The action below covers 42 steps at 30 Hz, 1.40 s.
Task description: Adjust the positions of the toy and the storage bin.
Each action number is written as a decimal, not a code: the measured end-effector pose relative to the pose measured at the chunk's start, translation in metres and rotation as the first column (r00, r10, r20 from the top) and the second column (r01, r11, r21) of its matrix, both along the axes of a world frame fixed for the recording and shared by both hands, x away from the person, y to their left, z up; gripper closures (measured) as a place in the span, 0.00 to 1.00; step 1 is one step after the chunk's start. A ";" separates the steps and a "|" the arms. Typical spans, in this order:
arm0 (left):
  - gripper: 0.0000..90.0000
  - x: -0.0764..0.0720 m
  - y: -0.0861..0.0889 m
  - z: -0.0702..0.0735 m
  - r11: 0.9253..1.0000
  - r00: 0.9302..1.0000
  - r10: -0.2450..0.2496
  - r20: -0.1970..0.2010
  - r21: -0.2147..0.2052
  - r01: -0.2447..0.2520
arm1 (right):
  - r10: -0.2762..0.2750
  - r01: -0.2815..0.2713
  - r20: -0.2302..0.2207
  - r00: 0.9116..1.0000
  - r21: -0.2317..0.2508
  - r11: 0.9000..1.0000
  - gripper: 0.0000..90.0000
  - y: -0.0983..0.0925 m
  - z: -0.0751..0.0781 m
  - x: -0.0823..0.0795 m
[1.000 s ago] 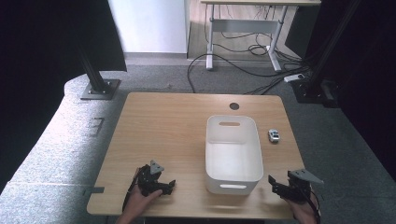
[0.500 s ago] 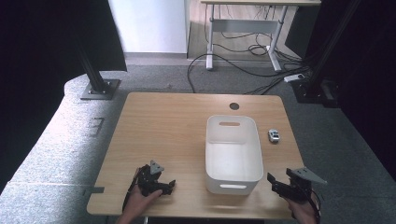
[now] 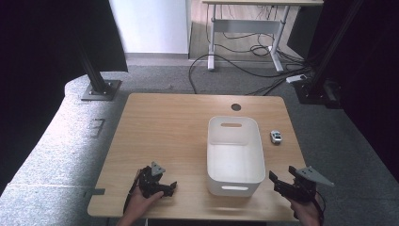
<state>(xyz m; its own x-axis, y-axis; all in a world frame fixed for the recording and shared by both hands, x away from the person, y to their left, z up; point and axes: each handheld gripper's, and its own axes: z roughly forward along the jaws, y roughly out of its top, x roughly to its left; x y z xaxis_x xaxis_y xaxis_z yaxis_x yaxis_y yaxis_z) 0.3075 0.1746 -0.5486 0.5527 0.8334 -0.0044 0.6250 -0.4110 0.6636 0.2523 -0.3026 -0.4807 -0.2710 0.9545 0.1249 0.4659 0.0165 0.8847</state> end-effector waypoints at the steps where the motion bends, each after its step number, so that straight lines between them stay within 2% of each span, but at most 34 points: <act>1: 0.01 0.000 0.000 0.000 1.000 1.000 0.000 0.000 0.000 0.000 | 0.008 -0.008 -0.002 1.000 0.016 1.000 0.18 0.000 0.002 0.000; 6: 0.01 0.000 0.000 0.000 1.000 1.000 0.000 0.000 0.000 0.000 | 0.011 -0.012 0.012 1.000 0.030 0.999 0.18 0.001 0.009 0.000; 14: 0.01 0.000 0.000 0.000 1.000 1.000 -0.001 0.000 0.001 0.001 | 0.008 -0.008 0.045 0.999 0.021 1.000 0.18 0.001 0.022 -0.002; 27: 0.01 0.000 0.000 0.000 1.000 1.000 -0.001 0.000 0.001 0.001 | 0.005 -0.007 0.056 0.998 0.027 1.000 0.18 0.004 0.032 -0.002; 37: 0.01 0.000 0.000 0.000 1.000 1.000 -0.001 0.000 0.000 0.001 | 0.019 -0.022 0.082 0.996 0.025 0.999 0.18 0.014 0.042 0.004; 42: 0.01 0.000 0.000 0.000 1.000 1.000 -0.001 0.000 0.000 0.001 | 0.022 -0.024 0.080 0.997 0.022 0.999 0.18 0.018 0.045 0.008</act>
<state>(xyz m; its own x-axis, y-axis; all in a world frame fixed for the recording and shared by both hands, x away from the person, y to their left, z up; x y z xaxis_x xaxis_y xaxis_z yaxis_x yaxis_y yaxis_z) 0.3076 0.1746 -0.5486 0.5532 0.8330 -0.0043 0.6247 -0.4114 0.6636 0.2607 -0.2843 -0.4360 -0.3025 0.9451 0.1239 0.3936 0.0054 0.9193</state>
